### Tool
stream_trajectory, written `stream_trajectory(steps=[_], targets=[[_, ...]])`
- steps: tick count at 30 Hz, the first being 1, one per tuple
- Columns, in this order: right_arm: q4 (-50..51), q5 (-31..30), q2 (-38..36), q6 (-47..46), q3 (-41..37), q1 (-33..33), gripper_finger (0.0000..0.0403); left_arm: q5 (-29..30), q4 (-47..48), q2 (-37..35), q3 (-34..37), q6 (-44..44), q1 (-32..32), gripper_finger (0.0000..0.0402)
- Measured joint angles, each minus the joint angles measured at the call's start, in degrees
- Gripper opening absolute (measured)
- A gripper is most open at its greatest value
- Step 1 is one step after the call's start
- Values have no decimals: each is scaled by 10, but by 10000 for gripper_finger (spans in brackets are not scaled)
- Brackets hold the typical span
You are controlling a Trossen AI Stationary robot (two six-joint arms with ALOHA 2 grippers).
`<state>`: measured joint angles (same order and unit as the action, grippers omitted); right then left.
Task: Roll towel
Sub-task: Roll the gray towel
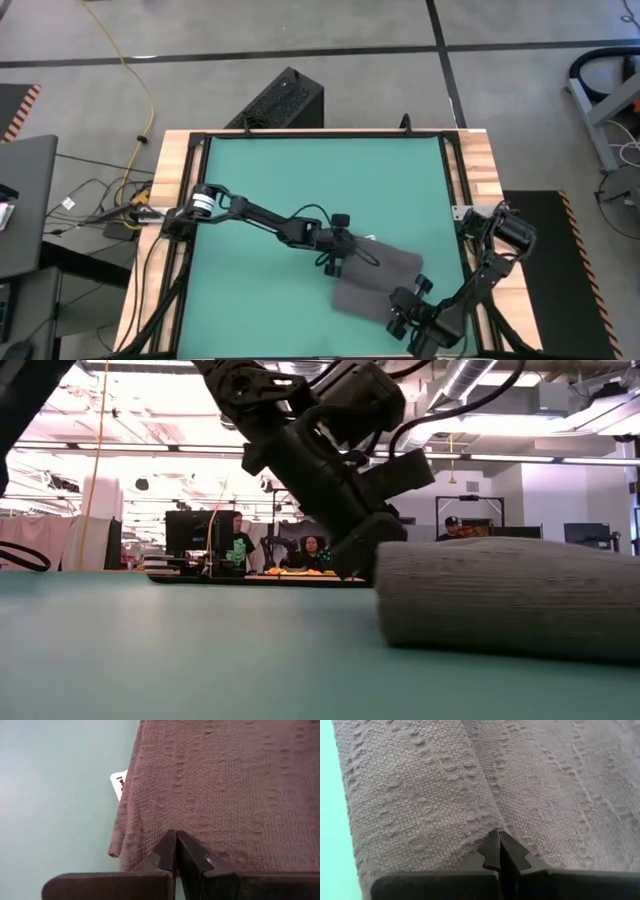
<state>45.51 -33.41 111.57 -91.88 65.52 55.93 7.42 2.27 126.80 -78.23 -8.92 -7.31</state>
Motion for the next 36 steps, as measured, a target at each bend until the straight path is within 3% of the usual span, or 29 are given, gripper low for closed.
stream_trajectory(steps=[7, 18, 26, 29, 36], targets=[[-22, -9, 0, 82, 0, -34, 16, 1, -9, -43, 66, 50, -15, 0], [-111, -50, 2, 264, -1, -117, 16, 57, -107, -193, 294, 151, -50, 0], [-227, -35, 3, 423, -2, -196, 16, 84, -80, -215, 316, 185, -75, 0], [-222, -31, 3, 430, -1, -214, 16, 130, -60, -223, 316, 204, -92, 0], [-234, -24, 2, 454, -1, -230, 16, 228, 95, -324, 320, 228, -127, 0]])
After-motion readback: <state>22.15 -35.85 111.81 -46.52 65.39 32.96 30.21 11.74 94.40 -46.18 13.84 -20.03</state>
